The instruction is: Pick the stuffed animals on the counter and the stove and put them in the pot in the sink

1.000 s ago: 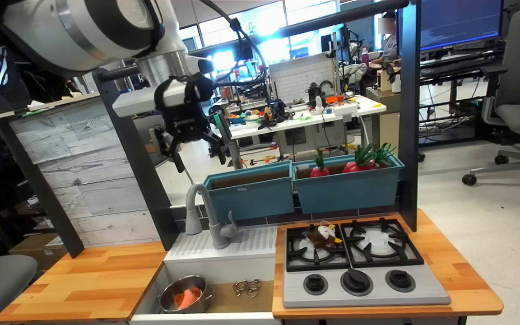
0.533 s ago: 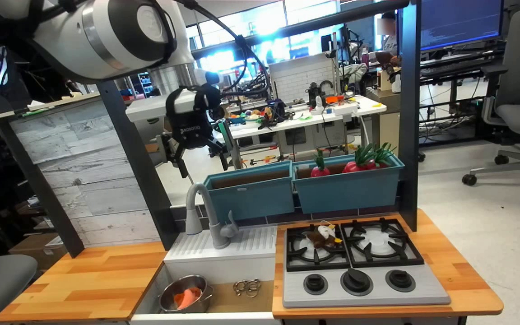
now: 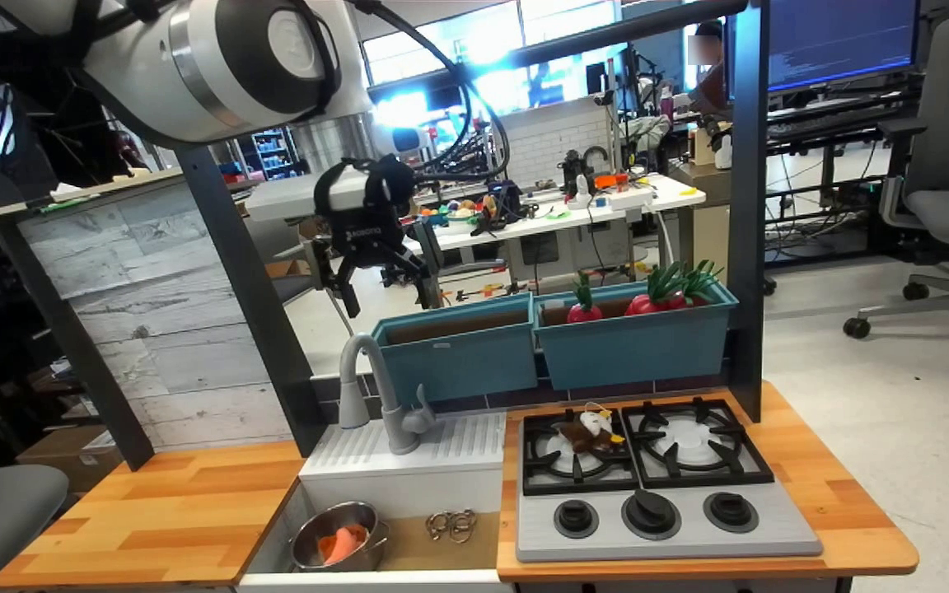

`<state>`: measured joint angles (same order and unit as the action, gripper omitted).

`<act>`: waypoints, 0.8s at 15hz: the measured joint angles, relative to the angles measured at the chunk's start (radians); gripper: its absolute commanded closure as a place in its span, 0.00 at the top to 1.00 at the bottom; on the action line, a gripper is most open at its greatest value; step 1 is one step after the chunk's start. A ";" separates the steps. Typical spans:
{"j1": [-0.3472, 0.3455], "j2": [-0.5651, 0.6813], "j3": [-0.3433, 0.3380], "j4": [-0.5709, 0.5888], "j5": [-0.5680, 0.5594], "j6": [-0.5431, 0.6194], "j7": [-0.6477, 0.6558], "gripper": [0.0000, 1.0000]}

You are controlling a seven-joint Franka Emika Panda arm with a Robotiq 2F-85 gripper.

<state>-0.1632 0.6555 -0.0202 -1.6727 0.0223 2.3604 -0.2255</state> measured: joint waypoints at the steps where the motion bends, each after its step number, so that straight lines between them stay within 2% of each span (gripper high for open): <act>1: -0.014 0.015 -0.003 0.017 0.013 -0.001 0.011 1.00; 7: -0.065 0.206 -0.049 0.275 0.015 -0.163 0.097 1.00; 12: -0.068 0.372 -0.077 0.492 0.012 -0.187 0.168 1.00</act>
<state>-0.2310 1.0271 -0.0976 -1.1810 0.0348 2.1737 -0.0580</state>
